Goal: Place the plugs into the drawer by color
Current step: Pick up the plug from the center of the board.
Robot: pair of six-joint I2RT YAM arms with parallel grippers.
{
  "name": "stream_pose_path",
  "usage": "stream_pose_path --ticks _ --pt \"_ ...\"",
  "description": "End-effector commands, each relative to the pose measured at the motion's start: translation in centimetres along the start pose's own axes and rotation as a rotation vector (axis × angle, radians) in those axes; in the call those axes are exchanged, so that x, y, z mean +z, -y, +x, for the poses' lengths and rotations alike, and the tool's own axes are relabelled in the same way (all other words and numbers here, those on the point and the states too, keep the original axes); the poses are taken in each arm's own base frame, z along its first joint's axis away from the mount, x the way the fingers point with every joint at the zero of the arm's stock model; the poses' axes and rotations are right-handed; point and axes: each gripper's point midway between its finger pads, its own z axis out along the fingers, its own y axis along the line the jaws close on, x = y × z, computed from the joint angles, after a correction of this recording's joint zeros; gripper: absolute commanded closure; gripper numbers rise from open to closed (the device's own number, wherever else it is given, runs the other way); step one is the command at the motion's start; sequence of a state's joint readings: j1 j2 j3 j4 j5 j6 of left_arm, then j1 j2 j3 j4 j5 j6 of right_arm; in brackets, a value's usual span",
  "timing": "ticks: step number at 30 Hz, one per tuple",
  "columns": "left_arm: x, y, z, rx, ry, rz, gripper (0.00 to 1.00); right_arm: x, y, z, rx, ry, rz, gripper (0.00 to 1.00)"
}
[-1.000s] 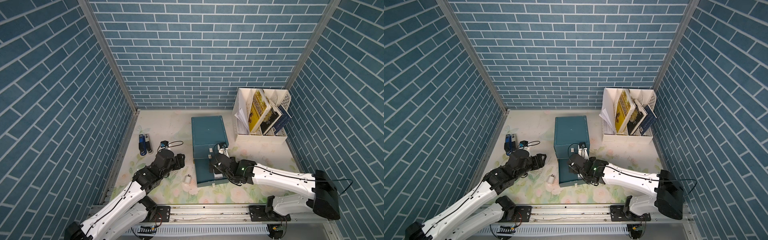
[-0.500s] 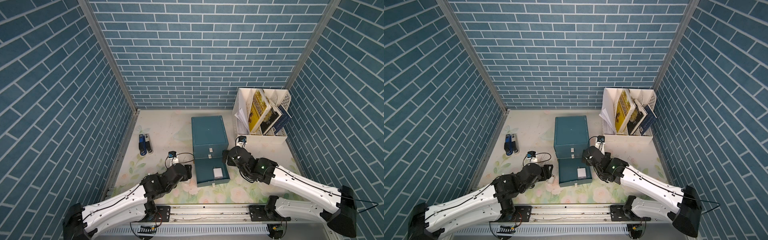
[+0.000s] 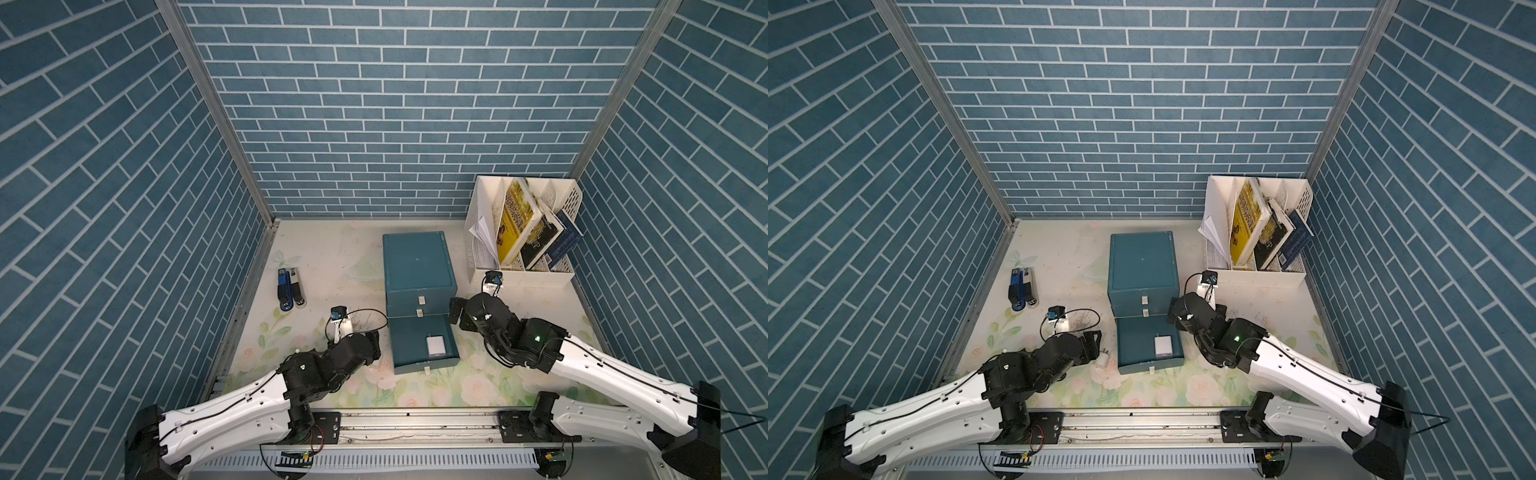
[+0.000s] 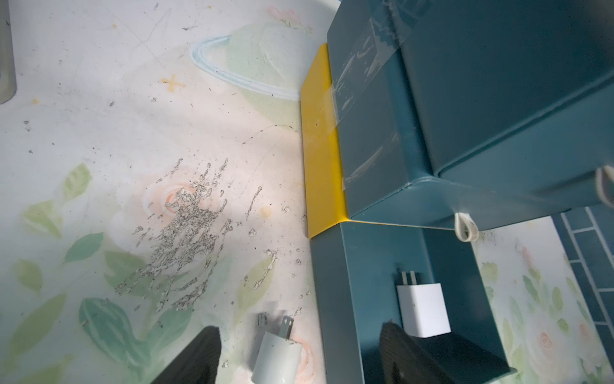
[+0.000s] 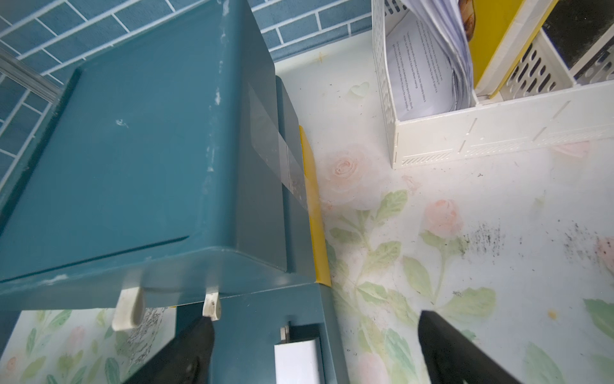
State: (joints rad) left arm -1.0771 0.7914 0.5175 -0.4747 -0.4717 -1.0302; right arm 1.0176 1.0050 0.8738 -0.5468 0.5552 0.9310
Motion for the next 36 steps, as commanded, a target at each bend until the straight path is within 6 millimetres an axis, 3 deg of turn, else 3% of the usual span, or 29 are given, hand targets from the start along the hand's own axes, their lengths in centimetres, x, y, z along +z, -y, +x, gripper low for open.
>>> stream_pose_path --ticks 1,6,9,18,27,36 --pt "0.2 1.4 0.1 0.087 -0.035 0.001 0.21 -0.7 1.6 0.0 0.004 0.0 0.05 0.01" --pt "1.9 2.1 2.5 0.135 -0.138 -0.001 0.26 -1.5 2.4 -0.1 0.035 0.01 0.046 0.01" --pt "2.7 0.8 3.8 0.128 -0.166 -0.053 0.28 -1.6 2.9 0.0 0.031 0.017 0.046 0.01" --pt "2.9 -1.1 5.0 0.129 -0.182 -0.082 0.27 0.0 4.4 2.1 0.027 0.021 0.055 0.02" --pt "4.3 -1.6 7.3 0.179 -0.264 -0.122 0.31 -0.7 4.5 0.9 0.04 0.058 0.051 0.02" --pt "5.3 -2.8 9.0 0.198 -0.316 -0.185 0.46 -0.7 5.4 2.2 0.094 0.042 0.031 0.02"
